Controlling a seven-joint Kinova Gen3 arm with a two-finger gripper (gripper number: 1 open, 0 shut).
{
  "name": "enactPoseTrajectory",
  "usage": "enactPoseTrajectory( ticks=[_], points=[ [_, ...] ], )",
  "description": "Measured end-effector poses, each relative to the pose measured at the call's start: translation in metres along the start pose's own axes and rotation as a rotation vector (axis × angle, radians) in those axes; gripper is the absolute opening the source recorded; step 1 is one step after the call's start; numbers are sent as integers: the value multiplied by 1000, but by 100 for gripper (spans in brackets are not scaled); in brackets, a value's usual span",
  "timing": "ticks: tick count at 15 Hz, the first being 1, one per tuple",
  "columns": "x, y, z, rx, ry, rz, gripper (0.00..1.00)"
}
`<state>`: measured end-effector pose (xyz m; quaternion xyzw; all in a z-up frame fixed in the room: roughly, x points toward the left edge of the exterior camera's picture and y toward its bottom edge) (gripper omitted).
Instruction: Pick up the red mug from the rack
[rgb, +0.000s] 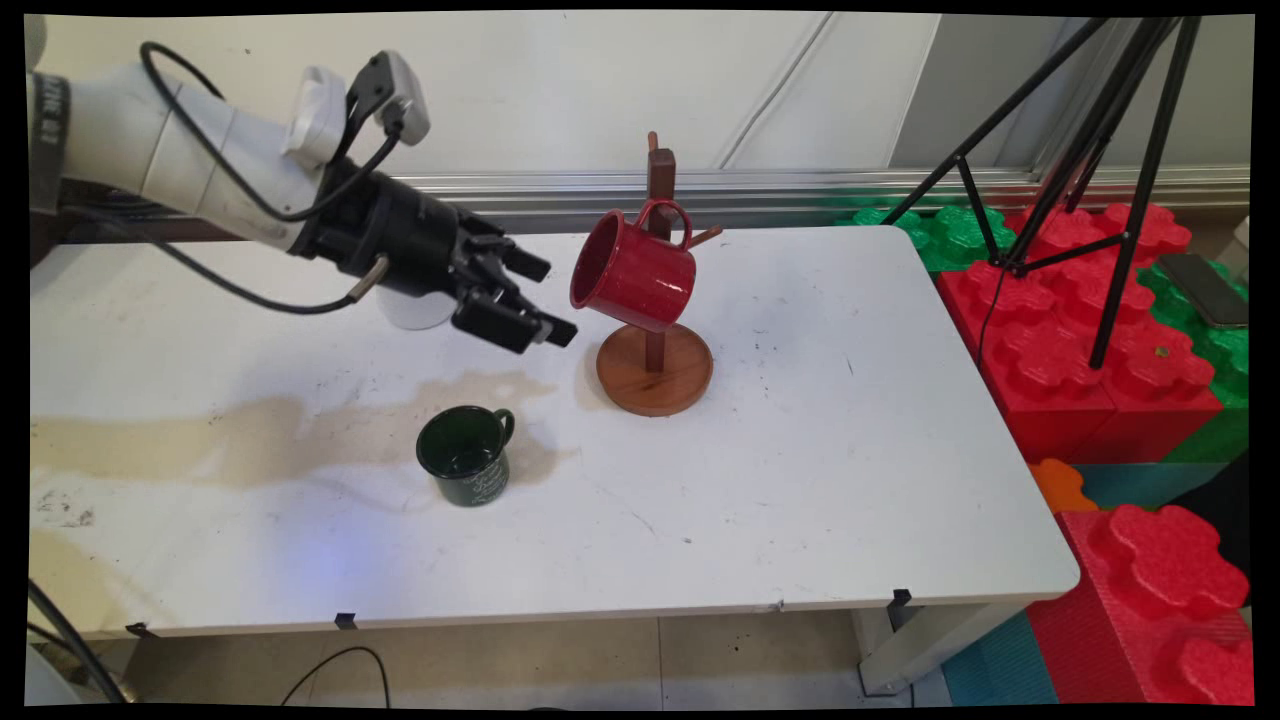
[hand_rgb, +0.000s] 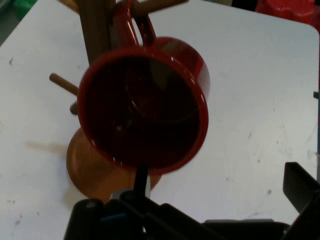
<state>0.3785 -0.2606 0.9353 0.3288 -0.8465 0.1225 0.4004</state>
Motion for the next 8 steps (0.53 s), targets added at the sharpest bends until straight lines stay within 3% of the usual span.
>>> enactPoseTrajectory(
  ticks=[8],
  points=[
    [13,-9,15,-32,24,4,100]
  ],
)
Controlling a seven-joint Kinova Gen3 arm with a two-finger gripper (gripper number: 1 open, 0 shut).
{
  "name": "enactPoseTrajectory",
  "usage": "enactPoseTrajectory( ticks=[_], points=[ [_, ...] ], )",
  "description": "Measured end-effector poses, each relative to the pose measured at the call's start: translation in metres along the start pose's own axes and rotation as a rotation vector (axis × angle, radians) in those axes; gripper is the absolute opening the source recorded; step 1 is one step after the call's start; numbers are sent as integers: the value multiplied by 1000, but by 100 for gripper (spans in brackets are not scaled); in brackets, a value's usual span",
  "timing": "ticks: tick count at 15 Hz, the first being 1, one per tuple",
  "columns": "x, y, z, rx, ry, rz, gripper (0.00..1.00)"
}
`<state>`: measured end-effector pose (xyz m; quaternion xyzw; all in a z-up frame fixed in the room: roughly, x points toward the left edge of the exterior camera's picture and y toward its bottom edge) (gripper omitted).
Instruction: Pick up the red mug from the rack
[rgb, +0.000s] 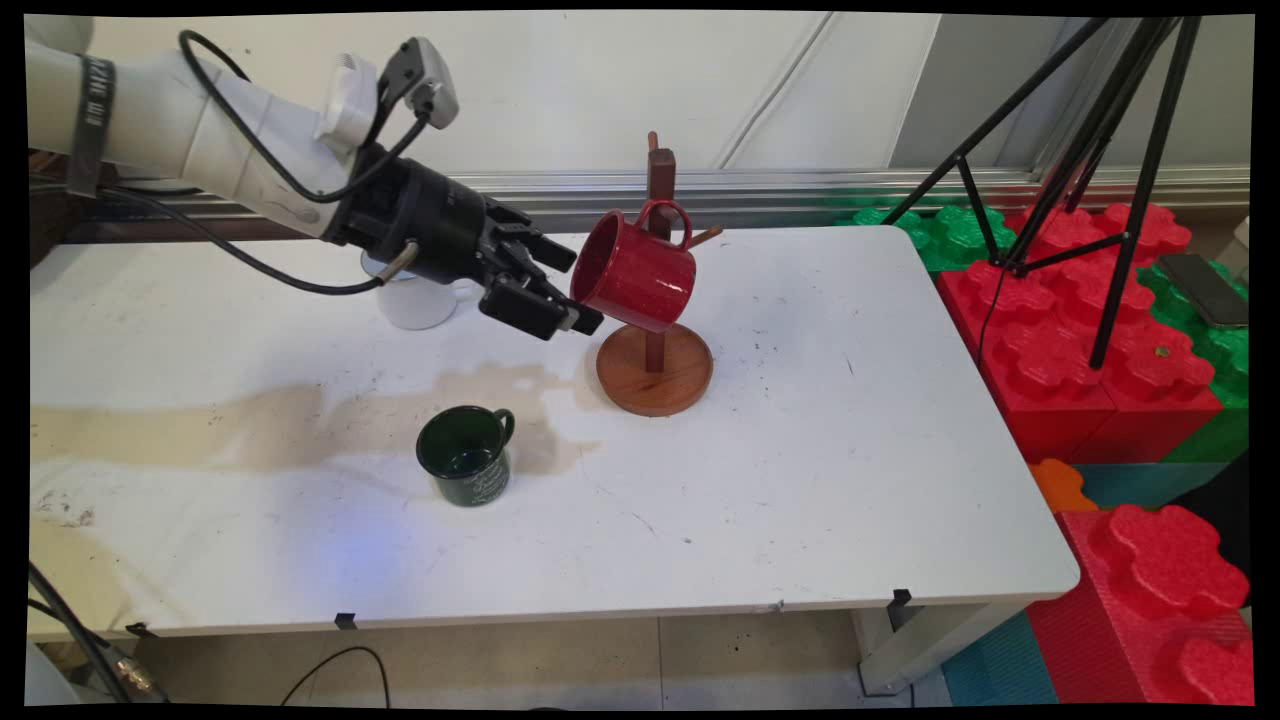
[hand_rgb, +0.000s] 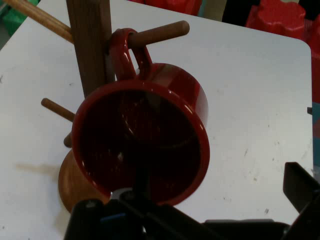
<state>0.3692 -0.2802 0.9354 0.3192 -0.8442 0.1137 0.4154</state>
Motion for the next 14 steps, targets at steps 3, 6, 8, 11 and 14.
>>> enactPoseTrajectory(
  ticks=[3,6,8,11,14],
  points=[
    [1,-2,11,-11,6,4,100],
    [0,-5,25,-15,14,-4,100],
    [-1,-6,32,-14,19,-13,100],
    [-2,-6,39,-10,27,-29,100],
    [-3,-5,41,-11,30,-33,100]
  ],
)
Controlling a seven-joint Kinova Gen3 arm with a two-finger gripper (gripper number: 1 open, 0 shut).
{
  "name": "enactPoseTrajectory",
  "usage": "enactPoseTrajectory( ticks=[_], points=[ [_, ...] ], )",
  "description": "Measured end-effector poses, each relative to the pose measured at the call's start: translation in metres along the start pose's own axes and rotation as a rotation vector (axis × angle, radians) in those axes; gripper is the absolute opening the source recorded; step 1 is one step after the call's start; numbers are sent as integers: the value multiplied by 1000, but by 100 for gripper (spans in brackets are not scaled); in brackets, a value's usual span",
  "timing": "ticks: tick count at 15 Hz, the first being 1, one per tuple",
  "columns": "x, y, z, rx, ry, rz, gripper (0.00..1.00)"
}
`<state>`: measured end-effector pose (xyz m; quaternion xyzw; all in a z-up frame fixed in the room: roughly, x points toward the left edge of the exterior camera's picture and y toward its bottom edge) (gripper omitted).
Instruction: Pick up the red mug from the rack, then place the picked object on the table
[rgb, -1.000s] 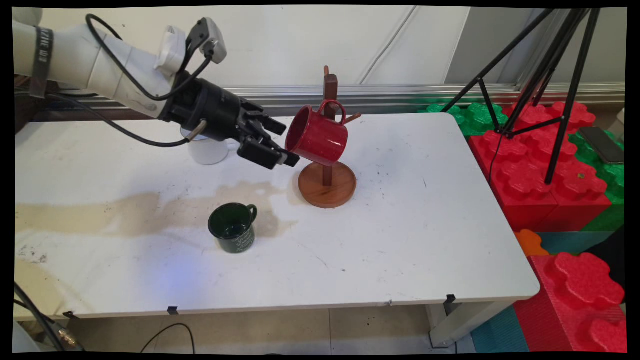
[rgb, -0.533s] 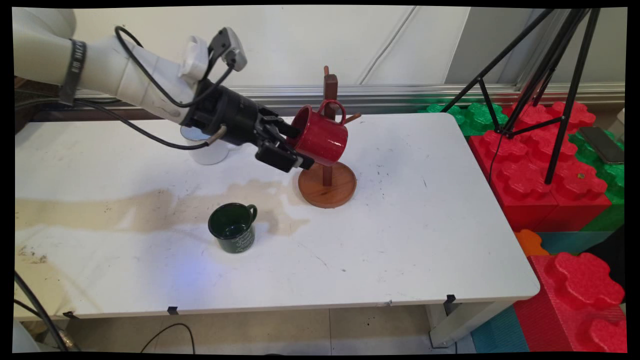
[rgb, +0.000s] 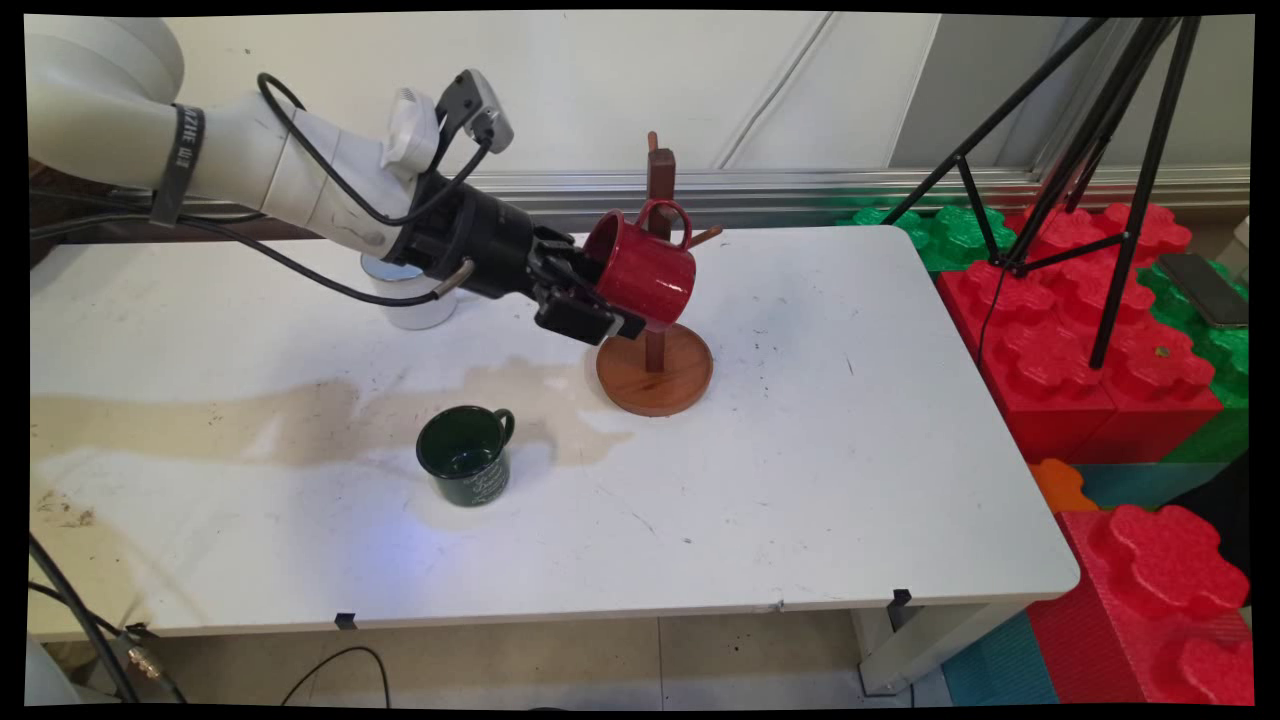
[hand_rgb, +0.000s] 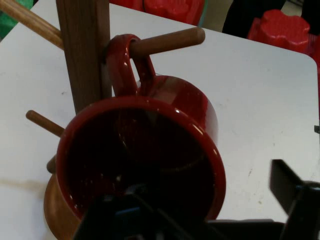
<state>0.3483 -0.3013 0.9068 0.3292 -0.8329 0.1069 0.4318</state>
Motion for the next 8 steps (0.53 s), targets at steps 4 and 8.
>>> enactPoseTrajectory(
  ticks=[4,8],
  points=[
    [-2,3,0,-4,8,8,0],
    [-1,5,-4,-14,29,0,0]
  ],
)
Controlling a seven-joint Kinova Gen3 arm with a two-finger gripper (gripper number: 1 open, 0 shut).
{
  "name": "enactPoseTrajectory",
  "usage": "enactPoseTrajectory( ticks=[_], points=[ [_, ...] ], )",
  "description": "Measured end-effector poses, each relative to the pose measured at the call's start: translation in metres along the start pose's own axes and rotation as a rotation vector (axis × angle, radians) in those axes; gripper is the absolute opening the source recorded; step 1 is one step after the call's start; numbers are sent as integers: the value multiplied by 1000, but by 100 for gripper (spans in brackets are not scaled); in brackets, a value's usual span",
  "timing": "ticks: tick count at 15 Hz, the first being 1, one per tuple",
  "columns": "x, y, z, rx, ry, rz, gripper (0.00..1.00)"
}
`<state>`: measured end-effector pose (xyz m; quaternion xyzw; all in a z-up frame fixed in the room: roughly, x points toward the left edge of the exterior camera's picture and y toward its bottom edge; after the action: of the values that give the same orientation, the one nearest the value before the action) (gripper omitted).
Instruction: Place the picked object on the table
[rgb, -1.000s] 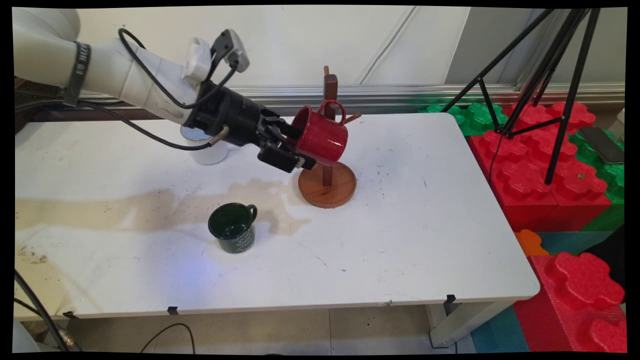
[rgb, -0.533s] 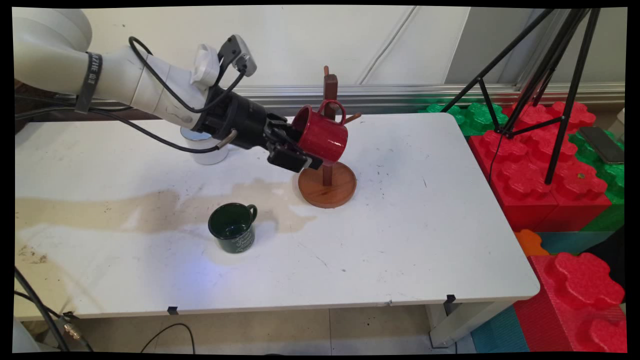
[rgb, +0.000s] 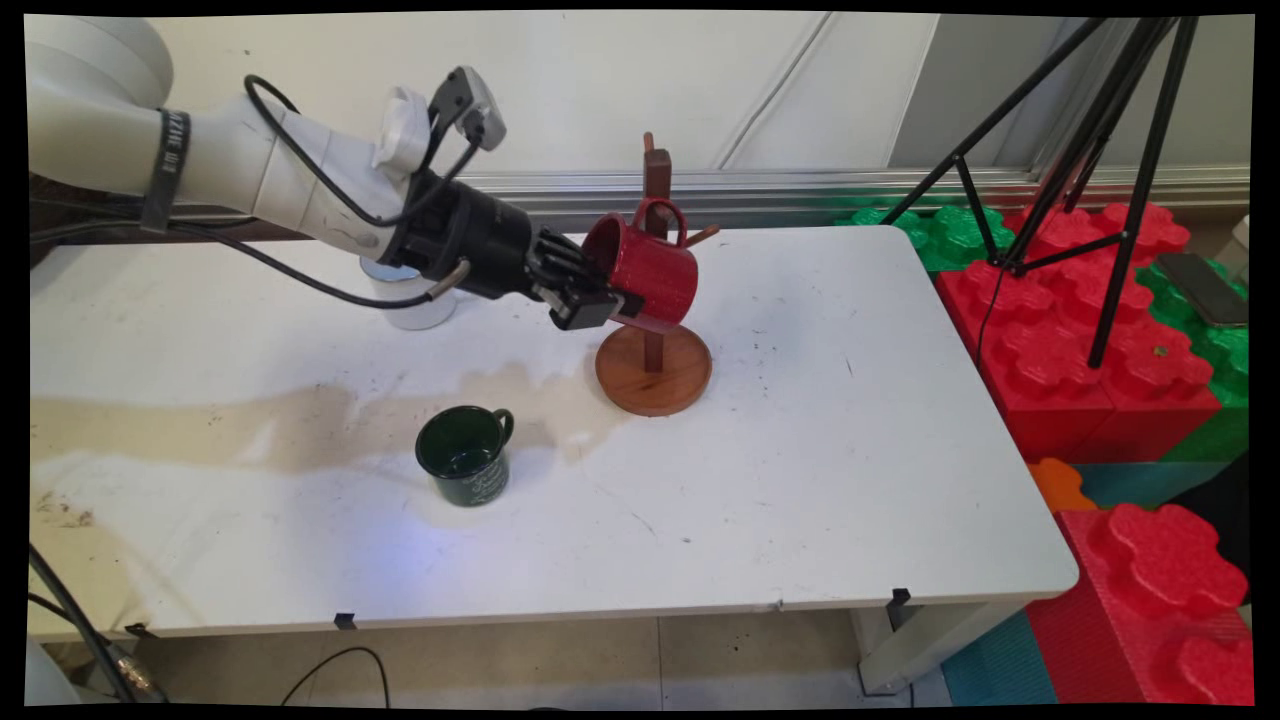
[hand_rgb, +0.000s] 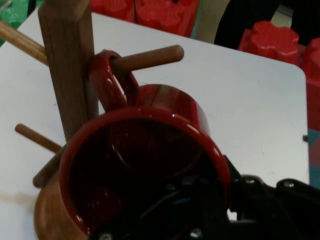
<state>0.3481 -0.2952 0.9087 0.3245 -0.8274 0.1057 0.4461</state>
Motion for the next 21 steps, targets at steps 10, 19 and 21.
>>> enactPoseTrajectory(
  ticks=[10,19,21],
  points=[
    [8,7,-15,-20,53,-29,0],
    [14,20,-37,-2,64,-9,0],
    [16,26,-41,-5,71,0,0]
  ],
)
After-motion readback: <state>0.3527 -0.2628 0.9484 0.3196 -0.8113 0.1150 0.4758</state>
